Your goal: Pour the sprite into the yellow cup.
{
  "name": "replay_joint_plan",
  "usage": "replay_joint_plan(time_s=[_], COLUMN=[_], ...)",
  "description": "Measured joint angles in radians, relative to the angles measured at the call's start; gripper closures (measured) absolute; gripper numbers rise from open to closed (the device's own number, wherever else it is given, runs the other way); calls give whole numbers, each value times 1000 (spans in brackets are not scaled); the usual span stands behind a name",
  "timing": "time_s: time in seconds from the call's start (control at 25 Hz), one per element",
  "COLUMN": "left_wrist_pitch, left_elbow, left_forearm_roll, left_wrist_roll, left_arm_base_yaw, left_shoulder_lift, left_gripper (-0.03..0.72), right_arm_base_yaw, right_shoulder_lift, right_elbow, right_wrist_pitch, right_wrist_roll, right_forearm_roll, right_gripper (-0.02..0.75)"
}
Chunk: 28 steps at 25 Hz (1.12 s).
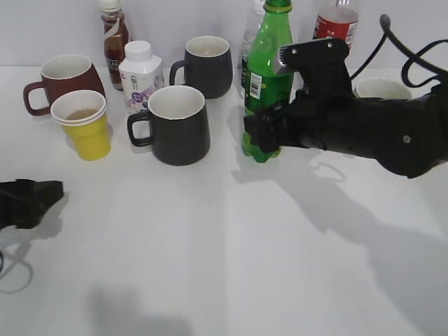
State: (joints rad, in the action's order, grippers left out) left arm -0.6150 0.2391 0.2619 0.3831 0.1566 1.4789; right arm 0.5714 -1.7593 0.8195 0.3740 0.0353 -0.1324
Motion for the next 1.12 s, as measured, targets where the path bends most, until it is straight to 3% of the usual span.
replay_joint_plan(time_s=[0.2,0.32,0.44,0.72,0.88,1.12], left_wrist_pitch=[268,499,759,1438,1734,1827], left_elbow=[14,68,147,348,386,388], left_forearm_roll=[-3,-59,-119,-142,-146,-165], left_wrist_roll=[75,83,84,80,-17,-232], left_arm_base_yaw=[0,17,59,163,180,181], left_shoulder_lift=[-176,-274,-363,-530,-644,-941], left_gripper=[97,98,98,99,99,99], right_arm_base_yaw=[0,0,0,1,1,1], right_shoulder_lift=[35,50,81,228,343,527], right_elbow=[0,1,1,1,2,-3], right_wrist_pitch=[-161,-281,-402,-733,-966,-1252], right_wrist_roll=[-2,-3,-5,-4,7,75], right_forearm_roll=[-49,-83,-91,-105,-103,-101], right_gripper=[142,142,142,142,142,145])
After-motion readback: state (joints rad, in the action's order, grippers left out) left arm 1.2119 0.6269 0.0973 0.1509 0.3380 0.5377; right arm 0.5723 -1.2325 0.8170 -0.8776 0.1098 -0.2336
